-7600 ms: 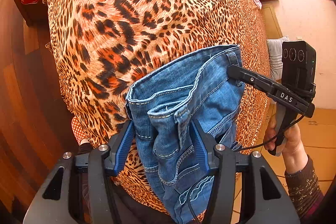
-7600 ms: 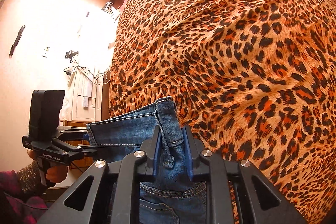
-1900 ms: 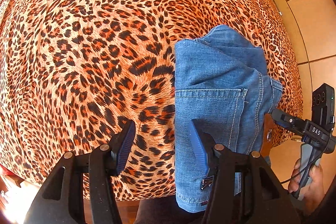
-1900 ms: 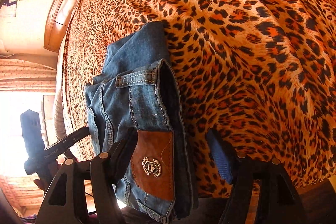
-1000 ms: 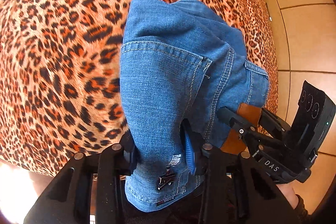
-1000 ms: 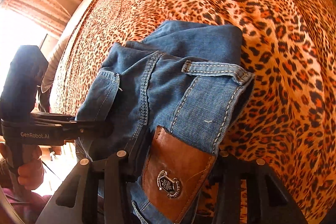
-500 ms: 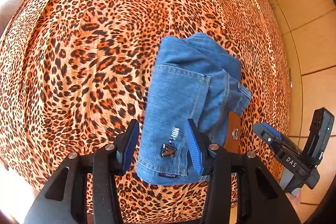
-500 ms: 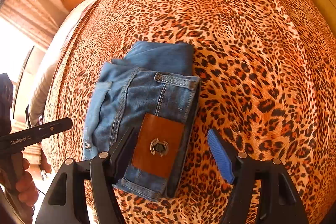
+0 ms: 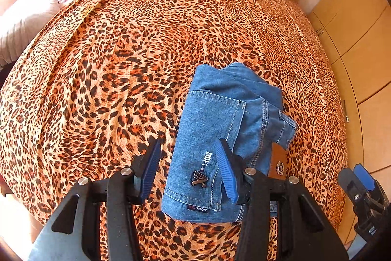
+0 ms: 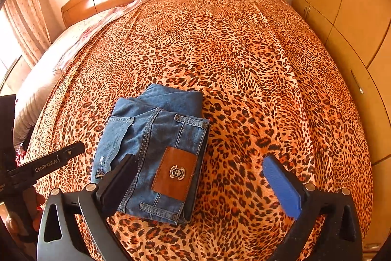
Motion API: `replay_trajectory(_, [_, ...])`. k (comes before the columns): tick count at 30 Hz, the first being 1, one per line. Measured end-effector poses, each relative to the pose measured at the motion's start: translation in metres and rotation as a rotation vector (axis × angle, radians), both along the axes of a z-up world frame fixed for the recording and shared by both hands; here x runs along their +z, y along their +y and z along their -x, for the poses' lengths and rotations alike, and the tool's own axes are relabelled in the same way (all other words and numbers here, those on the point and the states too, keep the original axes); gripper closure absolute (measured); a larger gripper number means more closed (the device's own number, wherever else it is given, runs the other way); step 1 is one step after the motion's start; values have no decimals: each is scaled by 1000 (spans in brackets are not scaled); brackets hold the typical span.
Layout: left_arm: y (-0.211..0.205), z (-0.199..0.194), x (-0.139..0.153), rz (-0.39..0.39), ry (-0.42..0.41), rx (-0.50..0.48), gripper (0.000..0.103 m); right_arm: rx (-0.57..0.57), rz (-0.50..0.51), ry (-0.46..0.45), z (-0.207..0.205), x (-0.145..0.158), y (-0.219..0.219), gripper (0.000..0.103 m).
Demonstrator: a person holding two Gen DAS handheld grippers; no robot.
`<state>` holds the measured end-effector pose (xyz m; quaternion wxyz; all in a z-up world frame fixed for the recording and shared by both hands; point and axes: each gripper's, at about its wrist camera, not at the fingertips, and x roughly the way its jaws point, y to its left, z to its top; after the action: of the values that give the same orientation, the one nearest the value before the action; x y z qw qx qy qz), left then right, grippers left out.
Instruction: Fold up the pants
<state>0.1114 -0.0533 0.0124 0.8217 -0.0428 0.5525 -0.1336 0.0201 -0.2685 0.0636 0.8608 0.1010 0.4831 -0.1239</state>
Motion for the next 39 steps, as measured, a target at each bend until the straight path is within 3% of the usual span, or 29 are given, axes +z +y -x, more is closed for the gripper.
replay_trajectory(7, [-18, 31, 8, -92, -28, -97, 58, -31, -46, 21, 30, -13, 6, 0])
replay_trajectory(11, [-22, 54, 20, -129, -102, -93, 51, -51, -42, 40, 47, -15, 1, 0])
replay_trajectory(17, [-29, 77, 37, -151, -176, -63, 50, -64, -24, 20, 70, -8, -10, 0])
replay_trajectory(24, [-33, 94, 33, -177, -151, -35, 48, -37, 20, -14, 83, 0, -12, 0])
replay_trajectory(29, [-36, 98, 26, -196, -66, -17, 47, -14, 25, -4, 87, -1, -12, 0])
replay_trajectory(34, [-41, 110, 30, -247, -90, 15, 47, 11, 25, 6, 95, -4, -13, 0])
replay_trajectory(39, [-45, 119, 39, -238, -99, 39, 47, 23, 21, -7, 105, -2, -19, 0])
